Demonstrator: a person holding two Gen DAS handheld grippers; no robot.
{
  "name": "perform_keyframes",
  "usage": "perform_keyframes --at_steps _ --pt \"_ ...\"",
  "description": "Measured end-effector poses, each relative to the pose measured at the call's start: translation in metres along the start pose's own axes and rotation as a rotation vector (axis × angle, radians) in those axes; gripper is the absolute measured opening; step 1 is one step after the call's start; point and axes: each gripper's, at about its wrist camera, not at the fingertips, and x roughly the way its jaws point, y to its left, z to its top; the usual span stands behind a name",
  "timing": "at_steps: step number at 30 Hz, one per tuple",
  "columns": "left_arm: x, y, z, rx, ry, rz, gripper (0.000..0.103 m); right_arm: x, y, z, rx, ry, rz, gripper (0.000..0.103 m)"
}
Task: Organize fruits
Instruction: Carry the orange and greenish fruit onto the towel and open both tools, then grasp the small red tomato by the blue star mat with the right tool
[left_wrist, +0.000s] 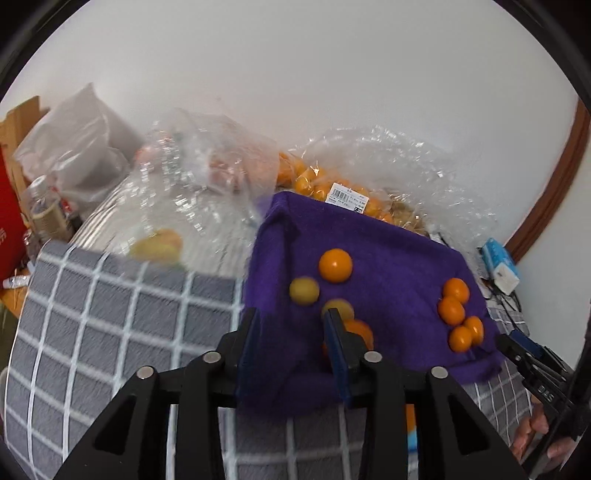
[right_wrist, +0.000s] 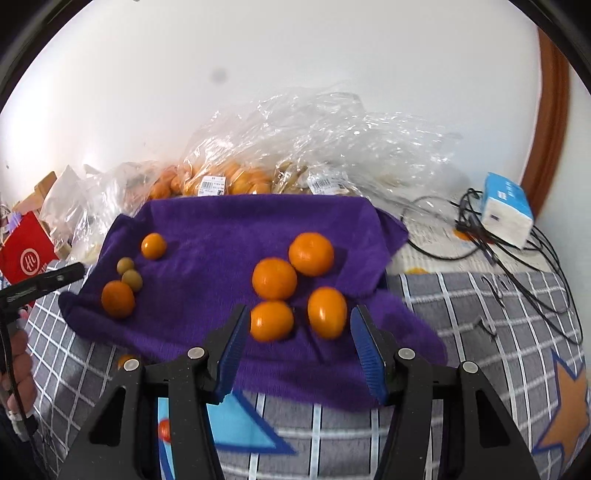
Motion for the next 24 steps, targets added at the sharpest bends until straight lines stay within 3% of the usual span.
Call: perform_keyframes --at_steps 3,7,12,20,22,24 --pt "-0.014 0.014 -0.020 -0.008 0.000 -0.002 0.038 -0.010 0.008 -0.014 -0.008 -0.009 0.003 0.056" --pt "-0.020 0.028 -0.051 -0.013 0.023 0.000 0.038 -0.012 0.026 -0.033 -0.045 0.044 0.048 0.041" --pt "-0.017 0.030 -0.072 0.029 0.034 0.048 0.038 -0.013 0.048 -0.056 -0.100 0.070 0.133 0.041" --pt "-0.014 0.038 -0.079 0.007 0.046 0.048 0.038 -0.006 0.082 -0.080 -0.181 0.102 0.154 0.040" --pt "-0.013 0.034 -0.080 0.032 0.044 0.072 0.038 0.003 0.085 -0.083 -0.180 0.139 0.150 0.029" --pt "-0.014 0.032 -0.081 0.048 0.044 0.088 0.038 0.003 0.086 -0.084 -0.195 0.124 0.126 0.024"
